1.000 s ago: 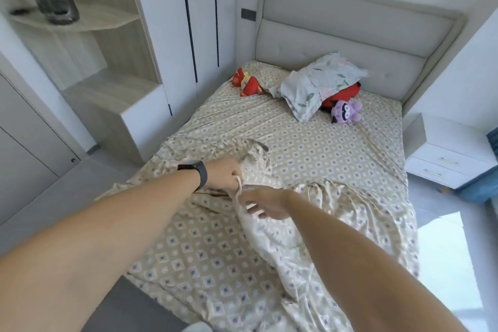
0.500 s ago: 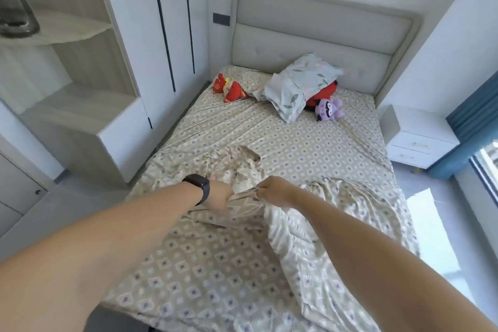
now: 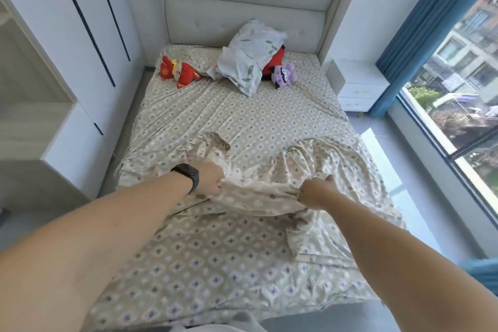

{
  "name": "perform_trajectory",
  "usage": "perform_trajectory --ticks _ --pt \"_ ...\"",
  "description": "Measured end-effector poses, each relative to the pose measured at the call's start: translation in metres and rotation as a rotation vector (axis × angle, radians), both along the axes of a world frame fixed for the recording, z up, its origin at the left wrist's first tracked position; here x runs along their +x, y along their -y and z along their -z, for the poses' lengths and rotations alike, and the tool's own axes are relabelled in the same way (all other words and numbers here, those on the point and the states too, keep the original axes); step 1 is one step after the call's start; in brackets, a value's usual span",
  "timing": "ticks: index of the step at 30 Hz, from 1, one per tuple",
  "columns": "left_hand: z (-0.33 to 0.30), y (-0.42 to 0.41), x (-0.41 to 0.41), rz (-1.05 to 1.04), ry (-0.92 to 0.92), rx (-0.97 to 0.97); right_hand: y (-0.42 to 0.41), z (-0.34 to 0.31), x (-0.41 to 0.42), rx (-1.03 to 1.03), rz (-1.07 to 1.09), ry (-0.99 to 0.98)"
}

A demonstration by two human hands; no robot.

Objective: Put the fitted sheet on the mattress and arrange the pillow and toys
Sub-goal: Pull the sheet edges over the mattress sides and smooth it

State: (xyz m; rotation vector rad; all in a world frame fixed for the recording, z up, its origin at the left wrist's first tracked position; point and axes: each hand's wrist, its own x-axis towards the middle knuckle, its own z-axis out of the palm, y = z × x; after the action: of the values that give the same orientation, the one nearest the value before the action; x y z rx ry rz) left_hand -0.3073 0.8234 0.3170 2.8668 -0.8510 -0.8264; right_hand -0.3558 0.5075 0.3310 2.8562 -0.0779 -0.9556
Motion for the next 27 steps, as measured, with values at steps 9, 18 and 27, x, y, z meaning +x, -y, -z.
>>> perform_trajectory --ticks 9,18,27 --pt "-0.043 -0.009 -0.028 0.059 0.07 -0.331 -0.149 -0.009 0.003 0.859 0.641 -0.333" --pt "-0.021 -0.133 -0.015 0.1 0.022 -0.313 -0.265 0.043 -0.017 1.241 1.218 -0.132" --pt "-0.002 -0.24 -0.033 0.209 -0.24 -0.143 -0.376 0.011 -0.061 0.968 1.089 0.577"
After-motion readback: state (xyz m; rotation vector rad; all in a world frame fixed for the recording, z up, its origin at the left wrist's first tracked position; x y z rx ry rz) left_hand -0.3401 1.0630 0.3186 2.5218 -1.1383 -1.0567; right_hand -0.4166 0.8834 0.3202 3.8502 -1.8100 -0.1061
